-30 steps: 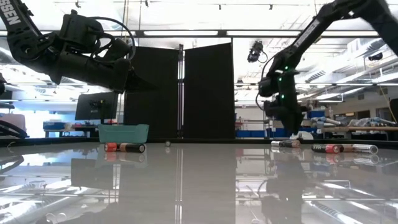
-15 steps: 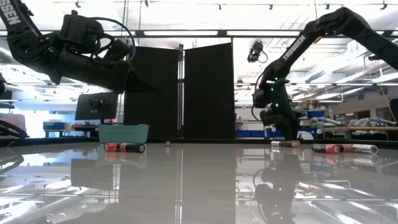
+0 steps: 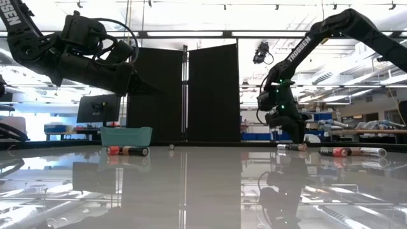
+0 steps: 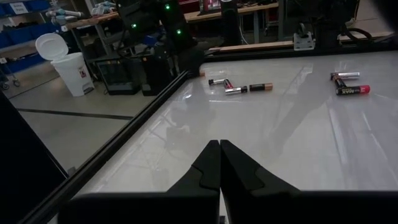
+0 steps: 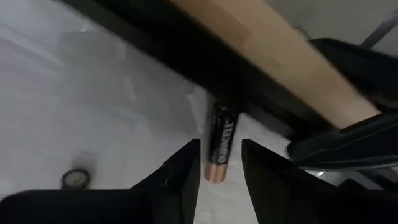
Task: Sort batteries
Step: Put the top right gold battery into the orange bin
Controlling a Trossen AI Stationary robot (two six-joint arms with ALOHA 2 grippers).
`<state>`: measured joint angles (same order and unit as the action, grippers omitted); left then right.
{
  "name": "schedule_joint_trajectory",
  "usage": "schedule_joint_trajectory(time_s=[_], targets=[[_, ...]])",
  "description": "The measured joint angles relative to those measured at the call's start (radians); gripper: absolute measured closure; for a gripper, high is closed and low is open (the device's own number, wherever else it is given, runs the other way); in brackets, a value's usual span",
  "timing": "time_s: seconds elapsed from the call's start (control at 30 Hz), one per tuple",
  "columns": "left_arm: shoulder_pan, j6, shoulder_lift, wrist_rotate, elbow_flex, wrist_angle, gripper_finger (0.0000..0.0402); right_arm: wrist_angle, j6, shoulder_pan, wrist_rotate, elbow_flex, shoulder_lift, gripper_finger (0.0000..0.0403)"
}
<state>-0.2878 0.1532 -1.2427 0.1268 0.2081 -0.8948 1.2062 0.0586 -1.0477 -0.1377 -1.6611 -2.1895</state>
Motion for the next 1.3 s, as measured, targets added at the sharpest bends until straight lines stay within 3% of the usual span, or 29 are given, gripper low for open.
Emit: schedule_joint_trajectory(time_s=[0.67, 0.9, 1.03, 1.3], targets=[[0.000, 0.000, 0.000, 0.000, 0.000, 0.000, 0.0394, 0.010, -0.006, -0.001, 0.043, 0.036, 0.000, 0.0302], [0.000, 0.000, 0.000, 0.000, 0.000, 0.000, 0.0394, 0.010, 0.000, -0.002, 0.017, 0.045, 0.000, 0.0317], [0.000, 0.000, 0.000, 0.000, 0.000, 0.000, 0.0394, 0.016, 0.027, -0.002, -0.001, 0.045, 0.000, 0.0346], [0.000, 0.000, 0.000, 0.000, 0.000, 0.000, 0.0394, 0.060, 0.057, 0.003, -0.023, 0.031, -0.002, 0.0348]])
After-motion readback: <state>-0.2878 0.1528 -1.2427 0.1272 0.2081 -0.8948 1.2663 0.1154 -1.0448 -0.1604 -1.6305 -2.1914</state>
